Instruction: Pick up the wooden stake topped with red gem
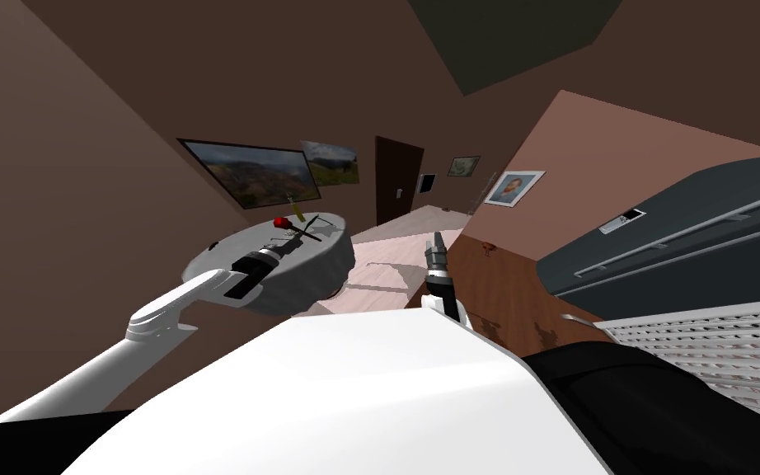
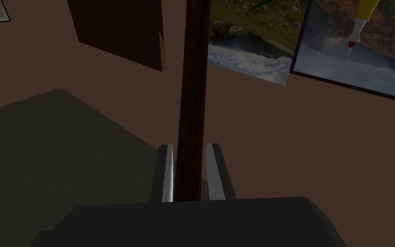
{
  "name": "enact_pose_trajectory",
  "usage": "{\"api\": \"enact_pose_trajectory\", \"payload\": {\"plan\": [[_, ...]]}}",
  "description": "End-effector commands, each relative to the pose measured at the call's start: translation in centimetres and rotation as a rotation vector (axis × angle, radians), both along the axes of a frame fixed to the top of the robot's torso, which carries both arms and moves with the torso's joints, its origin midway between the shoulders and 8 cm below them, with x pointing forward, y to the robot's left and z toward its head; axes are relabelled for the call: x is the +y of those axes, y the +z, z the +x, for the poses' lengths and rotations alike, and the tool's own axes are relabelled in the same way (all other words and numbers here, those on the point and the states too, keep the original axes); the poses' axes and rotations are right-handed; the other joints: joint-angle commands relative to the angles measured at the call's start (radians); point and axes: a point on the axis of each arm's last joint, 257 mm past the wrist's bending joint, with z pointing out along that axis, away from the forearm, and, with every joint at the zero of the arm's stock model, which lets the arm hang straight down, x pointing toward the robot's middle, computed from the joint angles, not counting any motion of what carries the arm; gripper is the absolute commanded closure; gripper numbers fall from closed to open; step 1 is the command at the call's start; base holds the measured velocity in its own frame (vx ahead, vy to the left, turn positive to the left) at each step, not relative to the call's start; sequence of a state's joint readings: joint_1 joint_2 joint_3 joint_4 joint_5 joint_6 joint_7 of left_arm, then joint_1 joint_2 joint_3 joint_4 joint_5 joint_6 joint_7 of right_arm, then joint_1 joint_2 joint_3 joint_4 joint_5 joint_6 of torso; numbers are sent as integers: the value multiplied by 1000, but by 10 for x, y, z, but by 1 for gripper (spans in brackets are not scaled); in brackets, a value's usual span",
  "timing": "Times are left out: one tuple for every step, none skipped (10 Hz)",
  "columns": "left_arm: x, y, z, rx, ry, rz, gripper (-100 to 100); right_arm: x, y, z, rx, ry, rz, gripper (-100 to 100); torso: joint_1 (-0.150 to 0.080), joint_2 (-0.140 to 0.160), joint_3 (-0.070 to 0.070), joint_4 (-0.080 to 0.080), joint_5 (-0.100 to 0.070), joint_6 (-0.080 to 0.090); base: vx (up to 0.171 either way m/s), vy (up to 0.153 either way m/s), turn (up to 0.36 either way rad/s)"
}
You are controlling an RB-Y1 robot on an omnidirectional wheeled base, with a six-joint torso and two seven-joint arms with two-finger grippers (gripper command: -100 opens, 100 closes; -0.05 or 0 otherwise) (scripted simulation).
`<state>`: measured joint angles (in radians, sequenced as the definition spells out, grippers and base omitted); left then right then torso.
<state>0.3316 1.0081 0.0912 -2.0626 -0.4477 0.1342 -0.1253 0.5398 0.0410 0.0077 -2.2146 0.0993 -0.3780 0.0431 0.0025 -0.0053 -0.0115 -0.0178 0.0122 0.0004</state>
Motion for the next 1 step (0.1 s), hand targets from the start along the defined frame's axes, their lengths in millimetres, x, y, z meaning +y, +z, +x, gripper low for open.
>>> {"api": "enact_pose_trajectory", "payload": {"plan": [[0, 0, 0, 0, 0, 0, 0, 0, 0, 0, 0, 0, 0, 0, 0, 0, 0, 0, 0, 0, 0, 0, 0]]}}
